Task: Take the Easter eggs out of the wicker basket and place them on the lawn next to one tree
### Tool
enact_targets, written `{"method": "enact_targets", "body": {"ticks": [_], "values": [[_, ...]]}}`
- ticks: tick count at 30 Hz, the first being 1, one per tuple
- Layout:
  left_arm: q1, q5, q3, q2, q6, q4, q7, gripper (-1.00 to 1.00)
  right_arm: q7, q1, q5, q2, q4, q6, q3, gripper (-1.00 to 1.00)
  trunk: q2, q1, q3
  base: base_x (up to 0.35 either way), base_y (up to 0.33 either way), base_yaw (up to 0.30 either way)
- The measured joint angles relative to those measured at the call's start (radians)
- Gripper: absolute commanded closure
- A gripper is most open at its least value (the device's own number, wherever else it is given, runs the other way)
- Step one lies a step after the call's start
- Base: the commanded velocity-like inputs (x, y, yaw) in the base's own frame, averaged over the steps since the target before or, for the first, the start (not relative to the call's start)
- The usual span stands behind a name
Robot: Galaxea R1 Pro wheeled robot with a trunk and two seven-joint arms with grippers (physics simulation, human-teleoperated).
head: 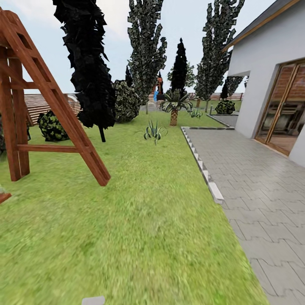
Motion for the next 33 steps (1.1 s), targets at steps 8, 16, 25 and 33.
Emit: {"method": "enact_targets", "body": {"ticks": [8,16,25,33], "values": [[0.0,0.0,0.0,-0.001,0.0,0.0,0.001,-1.0,0.001,0.0,0.0,0.0,0.0,0.0,0.0,-1.0,0.0,0.0,0.0,0.323,-0.129,0.185],[0.0,0.0,0.0,-0.001,0.0,0.0,0.001,-1.0,0.001,0.0,0.0,-0.001,0.0,0.0,0.0,-1.0,0.0,0.0,0.0,0.324,-0.139,0.025],[0.0,0.0,0.0,0.0,0.0,0.0,0.001,-1.0,0.001,0.0,0.0,-0.001,0.0,0.0,0.0,-1.0,0.0,0.0,0.0,0.323,-0.14,0.001],[0.0,0.0,0.0,-0.001,0.0,0.0,0.001,-1.0,0.001,0.0,0.0,-0.001,0.0,0.0,0.0,-1.0,0.0,0.0,0.0,0.324,-0.14,0.0]]}}
